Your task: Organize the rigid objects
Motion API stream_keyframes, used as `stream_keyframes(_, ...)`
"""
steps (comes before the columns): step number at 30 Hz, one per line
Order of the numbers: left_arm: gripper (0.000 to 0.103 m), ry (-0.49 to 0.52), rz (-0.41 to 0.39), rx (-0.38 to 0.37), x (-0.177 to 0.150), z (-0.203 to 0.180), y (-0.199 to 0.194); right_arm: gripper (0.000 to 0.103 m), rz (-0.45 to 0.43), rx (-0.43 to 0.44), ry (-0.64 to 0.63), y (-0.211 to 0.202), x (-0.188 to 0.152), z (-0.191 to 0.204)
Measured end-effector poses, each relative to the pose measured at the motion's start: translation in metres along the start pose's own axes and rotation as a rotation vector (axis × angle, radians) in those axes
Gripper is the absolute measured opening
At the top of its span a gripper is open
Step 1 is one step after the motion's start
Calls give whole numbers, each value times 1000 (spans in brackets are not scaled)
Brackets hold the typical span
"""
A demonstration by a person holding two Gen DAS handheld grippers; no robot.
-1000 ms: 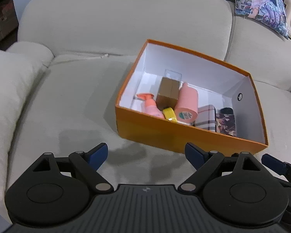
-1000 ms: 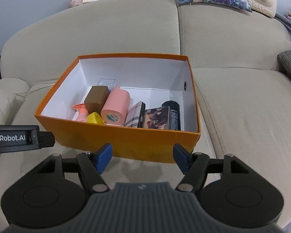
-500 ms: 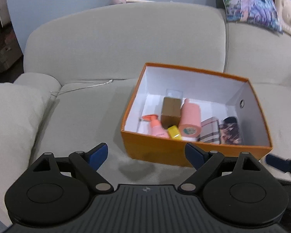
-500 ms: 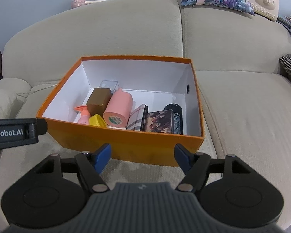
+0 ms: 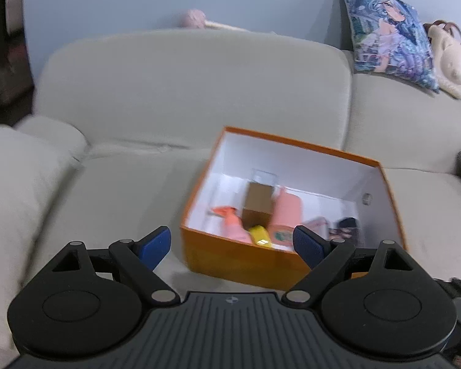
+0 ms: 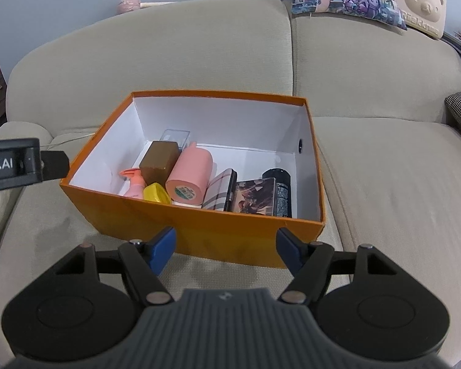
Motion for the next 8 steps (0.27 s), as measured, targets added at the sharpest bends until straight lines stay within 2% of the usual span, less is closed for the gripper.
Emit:
stream_keyframes(2,103,-8,-2,-8,-1,1,1,73,0,1,-1,0,0,0)
stream_keyframes(8,103,62,-16,15,-5,-6,2,77,1,-11,-4,1,0,0)
Point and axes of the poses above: each gripper's, at about its wrist camera, not at the fingertips, and y roughly the way its jaws point, z to its left, x to its top, the point moved 10 cm from there along y, roughly the way its jaws point, and after that the axes turned 10 degrees about -y, right-handed, at the moved point
